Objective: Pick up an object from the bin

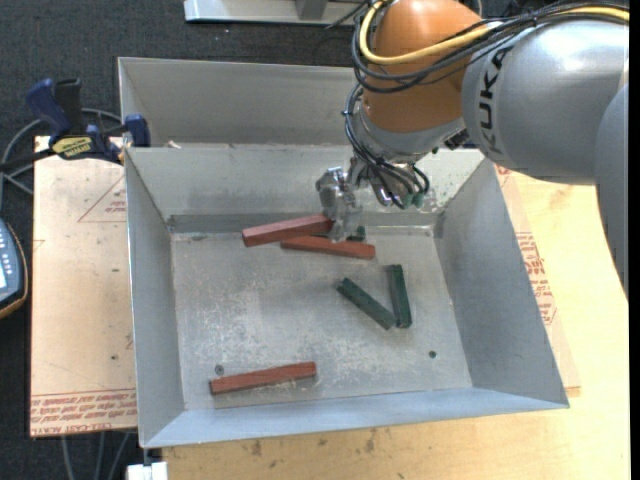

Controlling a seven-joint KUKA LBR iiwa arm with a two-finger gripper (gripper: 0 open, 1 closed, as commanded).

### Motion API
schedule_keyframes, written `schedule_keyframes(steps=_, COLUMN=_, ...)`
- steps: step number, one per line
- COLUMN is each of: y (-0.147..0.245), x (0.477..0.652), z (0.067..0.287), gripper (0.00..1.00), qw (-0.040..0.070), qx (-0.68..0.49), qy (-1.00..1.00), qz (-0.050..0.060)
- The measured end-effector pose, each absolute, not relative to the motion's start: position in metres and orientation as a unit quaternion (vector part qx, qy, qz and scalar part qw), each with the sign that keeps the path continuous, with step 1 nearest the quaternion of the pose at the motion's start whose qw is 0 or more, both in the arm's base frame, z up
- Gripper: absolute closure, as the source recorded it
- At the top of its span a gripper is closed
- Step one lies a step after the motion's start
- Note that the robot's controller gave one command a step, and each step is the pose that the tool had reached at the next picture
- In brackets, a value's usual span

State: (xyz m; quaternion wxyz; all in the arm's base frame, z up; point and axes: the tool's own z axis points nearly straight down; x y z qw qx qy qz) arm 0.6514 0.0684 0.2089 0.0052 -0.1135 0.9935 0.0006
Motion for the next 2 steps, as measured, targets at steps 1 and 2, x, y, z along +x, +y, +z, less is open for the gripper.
schedule_keyframes(steps=1, y=0.055, x=0.613, z=0.193, gripper=1.0, qw=-0.001, qx=-0.124, qy=0.992, qz=0.0)
schedule_keyframes(steps=2, y=0.072, x=0.605, z=0.228, gripper=1.0, qw=0.003, qx=-0.288, qy=0.958, qz=0.0)
